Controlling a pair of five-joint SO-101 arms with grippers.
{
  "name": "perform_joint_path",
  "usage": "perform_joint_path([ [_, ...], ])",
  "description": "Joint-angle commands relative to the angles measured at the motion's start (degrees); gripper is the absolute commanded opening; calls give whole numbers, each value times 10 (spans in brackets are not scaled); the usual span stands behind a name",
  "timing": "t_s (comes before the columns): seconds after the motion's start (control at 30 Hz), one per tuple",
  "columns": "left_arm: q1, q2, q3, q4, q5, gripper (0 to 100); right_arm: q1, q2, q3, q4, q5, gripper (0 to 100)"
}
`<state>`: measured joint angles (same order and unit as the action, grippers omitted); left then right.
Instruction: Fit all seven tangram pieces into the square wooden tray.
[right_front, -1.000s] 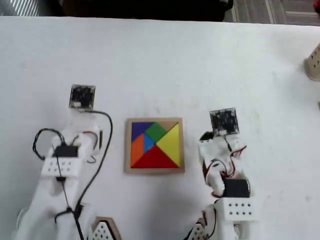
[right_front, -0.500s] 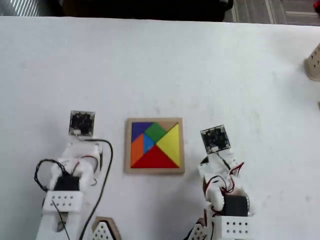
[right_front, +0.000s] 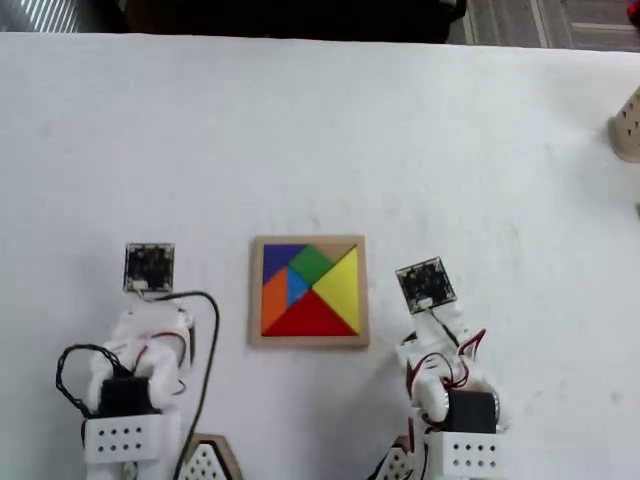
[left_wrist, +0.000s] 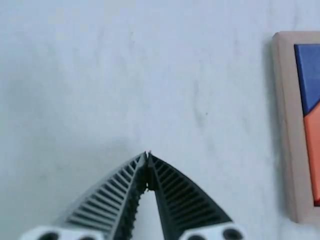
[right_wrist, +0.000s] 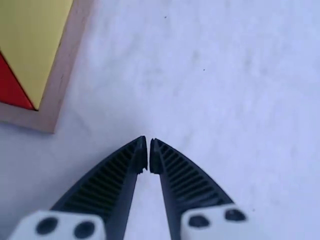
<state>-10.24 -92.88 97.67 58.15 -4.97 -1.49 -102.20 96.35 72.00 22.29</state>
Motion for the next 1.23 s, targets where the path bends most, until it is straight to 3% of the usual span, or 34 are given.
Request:
perform_joint_path([
  [0.0, -7, -58, -3, 78, -3, 24, 5, -2, 5, 3, 7, 19],
  [0.2, -7, -107, -6, 152, -4, 24, 6, -2, 5, 3, 7, 19],
  [1.2, -7, -111, -6, 154, -4, 24, 6, -2, 5, 3, 7, 19],
])
